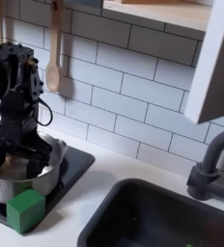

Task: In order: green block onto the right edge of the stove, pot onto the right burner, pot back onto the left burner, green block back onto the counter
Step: 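Move the pot back onto the left burner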

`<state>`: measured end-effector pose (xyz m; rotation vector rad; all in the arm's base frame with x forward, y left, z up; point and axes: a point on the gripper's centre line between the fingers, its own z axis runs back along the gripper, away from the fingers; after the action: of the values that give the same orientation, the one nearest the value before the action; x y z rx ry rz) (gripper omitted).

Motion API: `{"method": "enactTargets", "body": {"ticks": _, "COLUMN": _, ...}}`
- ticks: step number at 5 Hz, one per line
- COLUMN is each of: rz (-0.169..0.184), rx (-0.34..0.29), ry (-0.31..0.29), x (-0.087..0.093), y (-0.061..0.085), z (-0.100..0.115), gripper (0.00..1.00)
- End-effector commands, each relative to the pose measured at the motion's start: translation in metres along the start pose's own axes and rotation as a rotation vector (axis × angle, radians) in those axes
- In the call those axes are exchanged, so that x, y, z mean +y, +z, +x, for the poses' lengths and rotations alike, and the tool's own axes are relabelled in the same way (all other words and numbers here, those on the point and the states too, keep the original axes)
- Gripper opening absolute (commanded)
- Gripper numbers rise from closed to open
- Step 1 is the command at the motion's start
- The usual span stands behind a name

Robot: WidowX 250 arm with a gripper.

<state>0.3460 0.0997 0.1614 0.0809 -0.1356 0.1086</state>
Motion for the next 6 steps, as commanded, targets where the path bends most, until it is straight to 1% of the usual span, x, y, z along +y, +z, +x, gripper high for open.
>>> {"method": "enactTargets", "body": {"ticks": 1, "rz": 0.005, "rx": 0.001, "ry": 0.042, "x": 0.02, "y": 0.001, "z": 0.008, "gripper": 1.0}}
{"method": "enactTargets", "body": {"ticks": 2, "rz": 0.006, "rx": -0.008, "ry": 0.054, "x": 0.029, "y": 0.003, "z": 0.013, "gripper": 1.0}}
{"method": "enactTargets", "body": {"ticks": 5, "rz": 0.011, "rx": 0.0, "ry": 0.057, "x": 0.046, "y": -0.001, "z": 0.016, "gripper": 1.0}}
{"method": "enactTargets", "body": {"ticks": 6, "rz": 0.016, "rx": -0.009, "ry": 0.069, "x": 0.056, "y": -0.001, "z": 0.023, "gripper": 1.0}}
